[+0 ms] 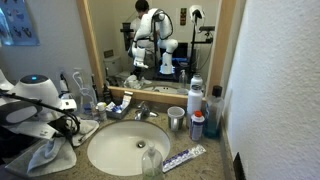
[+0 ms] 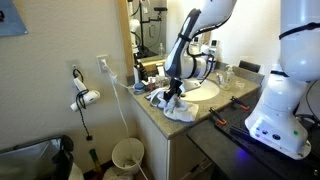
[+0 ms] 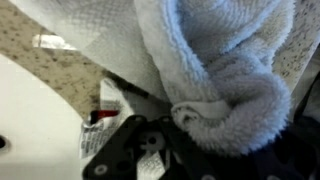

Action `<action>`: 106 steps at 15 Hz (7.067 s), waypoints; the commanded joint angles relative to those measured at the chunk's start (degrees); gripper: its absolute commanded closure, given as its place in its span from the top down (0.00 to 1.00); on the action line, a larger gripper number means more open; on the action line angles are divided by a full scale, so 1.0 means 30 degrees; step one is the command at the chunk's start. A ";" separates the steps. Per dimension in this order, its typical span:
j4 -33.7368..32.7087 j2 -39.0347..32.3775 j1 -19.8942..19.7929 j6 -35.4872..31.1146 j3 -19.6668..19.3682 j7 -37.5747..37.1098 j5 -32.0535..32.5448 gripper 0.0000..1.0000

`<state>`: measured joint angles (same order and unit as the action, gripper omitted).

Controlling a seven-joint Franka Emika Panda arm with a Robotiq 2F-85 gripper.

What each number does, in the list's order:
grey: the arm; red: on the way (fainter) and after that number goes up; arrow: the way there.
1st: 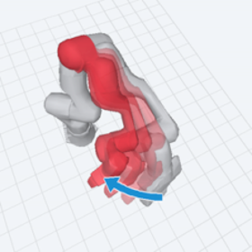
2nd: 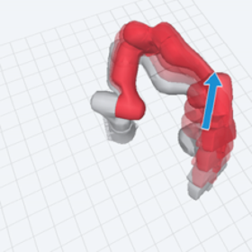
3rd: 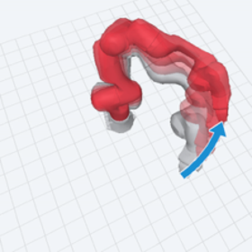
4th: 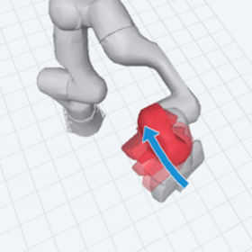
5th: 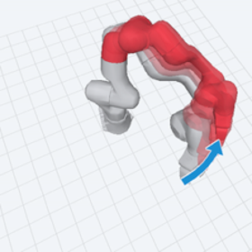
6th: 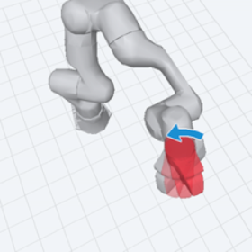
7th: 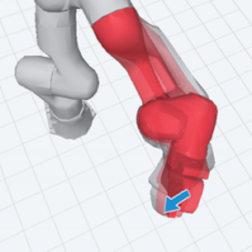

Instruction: Use the towel on the left side of the counter to wipe the mirror

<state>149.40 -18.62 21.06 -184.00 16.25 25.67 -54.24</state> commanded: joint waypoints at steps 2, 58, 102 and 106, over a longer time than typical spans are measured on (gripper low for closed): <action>0.2017 0.3058 0.0005 -0.0363 -0.1800 -0.3015 0.3608 0.09; -0.8879 0.2535 1.8115 -0.4722 -2.4156 -0.9078 1.2399 0.08; -1.1856 -0.0416 0.8682 -0.4693 -1.5403 -1.1914 1.6472 0.08; -1.2301 -0.0436 0.8792 -0.4695 -1.5815 -1.1896 1.6211 0.08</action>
<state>114.41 -20.04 47.01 -197.79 -30.01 -9.59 -4.51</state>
